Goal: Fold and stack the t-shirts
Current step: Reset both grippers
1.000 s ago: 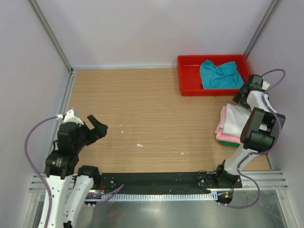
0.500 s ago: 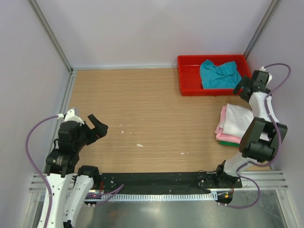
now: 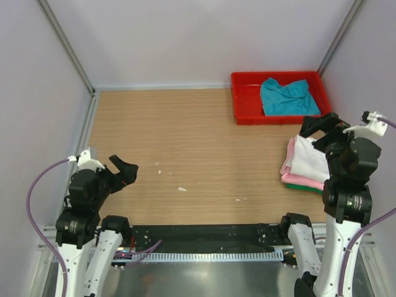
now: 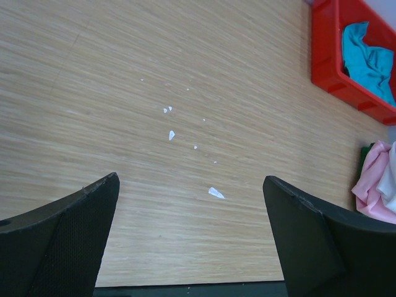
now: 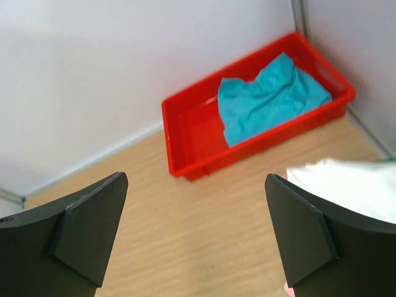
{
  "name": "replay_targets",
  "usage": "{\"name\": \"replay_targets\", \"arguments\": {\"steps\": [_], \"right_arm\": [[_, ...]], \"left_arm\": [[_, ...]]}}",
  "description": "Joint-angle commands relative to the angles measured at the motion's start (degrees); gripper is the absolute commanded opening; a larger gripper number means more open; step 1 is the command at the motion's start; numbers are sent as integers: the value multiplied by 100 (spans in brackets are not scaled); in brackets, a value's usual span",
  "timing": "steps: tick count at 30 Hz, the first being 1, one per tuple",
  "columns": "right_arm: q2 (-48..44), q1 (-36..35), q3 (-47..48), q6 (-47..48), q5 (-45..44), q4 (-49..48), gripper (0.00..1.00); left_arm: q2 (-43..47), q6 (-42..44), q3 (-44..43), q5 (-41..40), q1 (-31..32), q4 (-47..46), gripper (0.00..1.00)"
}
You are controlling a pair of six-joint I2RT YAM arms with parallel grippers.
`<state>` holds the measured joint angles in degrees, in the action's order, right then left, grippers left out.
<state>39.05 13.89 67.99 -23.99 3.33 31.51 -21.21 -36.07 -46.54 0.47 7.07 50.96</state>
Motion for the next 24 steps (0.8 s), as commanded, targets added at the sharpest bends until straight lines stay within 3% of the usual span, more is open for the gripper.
{"name": "replay_targets", "arguments": {"steps": [1,5,13,24], "right_arm": [[-405,-307,-294,-255,-236,1198,100],[-1134,-422,-725,-220,62,1621,100],[-2734,-422,-1103,-185,-498,2465,100],[-3131,-422,-1569,-572,-711,2738,100]], "left_arm": [[275,-75,31,-12,14,-209,100],[390,-93,40,-179,189,-227,100],[337,-93,58,-205,488,-227,100],[302,-110,58,-240,638,-227,100]]}}
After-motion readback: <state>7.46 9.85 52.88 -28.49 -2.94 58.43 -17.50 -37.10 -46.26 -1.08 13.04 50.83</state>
